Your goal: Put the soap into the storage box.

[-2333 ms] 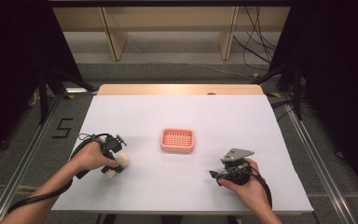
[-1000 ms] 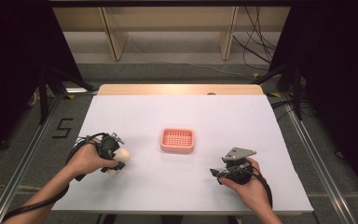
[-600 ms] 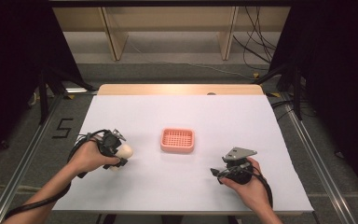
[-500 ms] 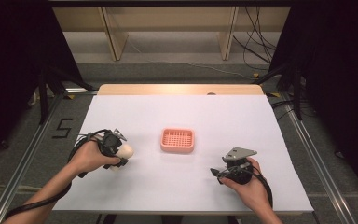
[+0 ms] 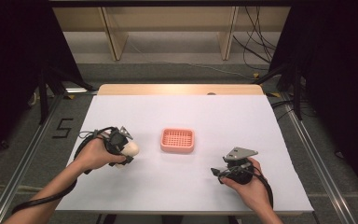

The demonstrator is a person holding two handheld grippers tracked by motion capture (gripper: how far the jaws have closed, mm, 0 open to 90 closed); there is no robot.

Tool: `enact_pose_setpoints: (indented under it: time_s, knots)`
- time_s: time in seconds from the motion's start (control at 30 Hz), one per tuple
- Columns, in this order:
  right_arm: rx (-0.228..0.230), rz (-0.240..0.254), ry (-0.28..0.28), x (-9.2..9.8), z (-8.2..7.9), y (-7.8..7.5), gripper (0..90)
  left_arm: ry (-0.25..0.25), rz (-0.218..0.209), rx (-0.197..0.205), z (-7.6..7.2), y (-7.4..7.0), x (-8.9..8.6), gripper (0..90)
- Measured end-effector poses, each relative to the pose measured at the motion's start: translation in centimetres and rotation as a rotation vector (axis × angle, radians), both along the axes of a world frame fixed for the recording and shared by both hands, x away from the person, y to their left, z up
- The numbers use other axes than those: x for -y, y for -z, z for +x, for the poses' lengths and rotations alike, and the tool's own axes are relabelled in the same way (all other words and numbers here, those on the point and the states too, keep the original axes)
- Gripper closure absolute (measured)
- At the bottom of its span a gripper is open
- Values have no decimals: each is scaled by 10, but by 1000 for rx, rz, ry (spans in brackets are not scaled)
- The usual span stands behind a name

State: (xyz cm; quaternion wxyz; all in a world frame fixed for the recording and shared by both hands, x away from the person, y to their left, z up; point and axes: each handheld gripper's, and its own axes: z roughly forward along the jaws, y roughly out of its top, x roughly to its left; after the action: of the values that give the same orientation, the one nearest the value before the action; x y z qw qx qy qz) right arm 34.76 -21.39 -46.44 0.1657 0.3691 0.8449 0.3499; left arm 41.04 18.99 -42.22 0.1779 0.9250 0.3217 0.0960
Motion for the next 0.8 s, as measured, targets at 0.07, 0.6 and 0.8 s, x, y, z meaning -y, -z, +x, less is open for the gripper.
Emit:
enact_pose_setpoints:
  time_s: [0.07, 0.6, 0.8]
  knots:
    - [1, 1, -1, 0, 0, 0, 355, 5, 5, 2, 0, -1, 1, 499]
    - [-18, 9, 16, 1, -3, -2, 354, 52, 21, 22, 2, -3, 10, 499]
    - [-11, 12, 18, 1, -4, -2, 354, 67, 29, 24, 2, -5, 15, 499]
